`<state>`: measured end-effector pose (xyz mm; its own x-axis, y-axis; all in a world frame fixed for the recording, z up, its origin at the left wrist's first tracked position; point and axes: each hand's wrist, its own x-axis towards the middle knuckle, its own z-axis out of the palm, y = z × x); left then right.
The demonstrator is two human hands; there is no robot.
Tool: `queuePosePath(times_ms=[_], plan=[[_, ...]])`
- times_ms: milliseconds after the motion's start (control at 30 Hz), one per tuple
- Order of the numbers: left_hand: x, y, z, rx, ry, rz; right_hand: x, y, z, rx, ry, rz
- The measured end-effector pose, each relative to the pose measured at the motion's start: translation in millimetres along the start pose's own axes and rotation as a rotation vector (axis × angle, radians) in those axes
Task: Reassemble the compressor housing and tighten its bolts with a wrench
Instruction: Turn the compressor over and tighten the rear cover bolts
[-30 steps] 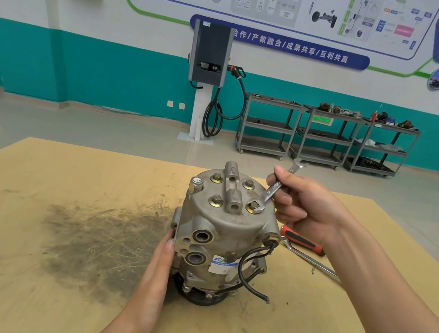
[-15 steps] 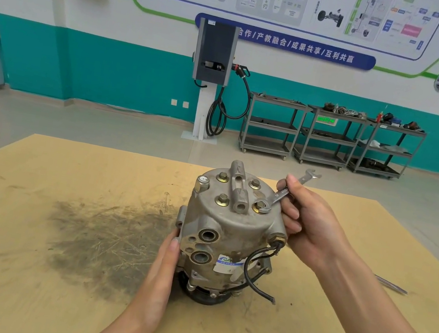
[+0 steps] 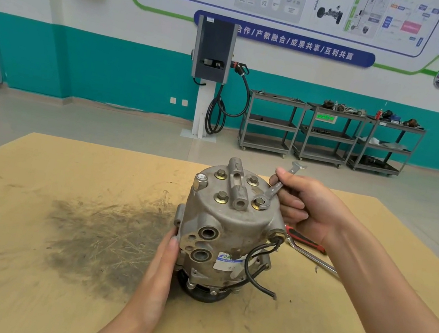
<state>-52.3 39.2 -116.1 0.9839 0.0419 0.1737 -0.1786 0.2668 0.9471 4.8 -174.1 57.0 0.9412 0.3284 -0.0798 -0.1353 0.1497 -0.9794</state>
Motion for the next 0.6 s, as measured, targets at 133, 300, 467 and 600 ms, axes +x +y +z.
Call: queuePosePath(times_ms=[133, 300, 467, 600], plan=[[-0.8, 1.4, -0.1, 0.01, -0.002, 0.0, 5.0, -4.4, 4.2, -0.069, 0.002, 0.009], [0.0, 1.0, -0.8, 0.008, 0.005, 0.005, 6.2, -7.4, 4.3, -0.098, -0.02, -0.004], [-0.6, 0.7, -1.1, 0.028, 0.009, 0.012, 3.5, -1.4, 4.9, -0.06, 0.009, -0.064], [-0.1, 0.1, -0.8, 0.039, 0.007, 0.016, -0.3, 5.0, 3.7, 0.005, 0.041, -0.088]])
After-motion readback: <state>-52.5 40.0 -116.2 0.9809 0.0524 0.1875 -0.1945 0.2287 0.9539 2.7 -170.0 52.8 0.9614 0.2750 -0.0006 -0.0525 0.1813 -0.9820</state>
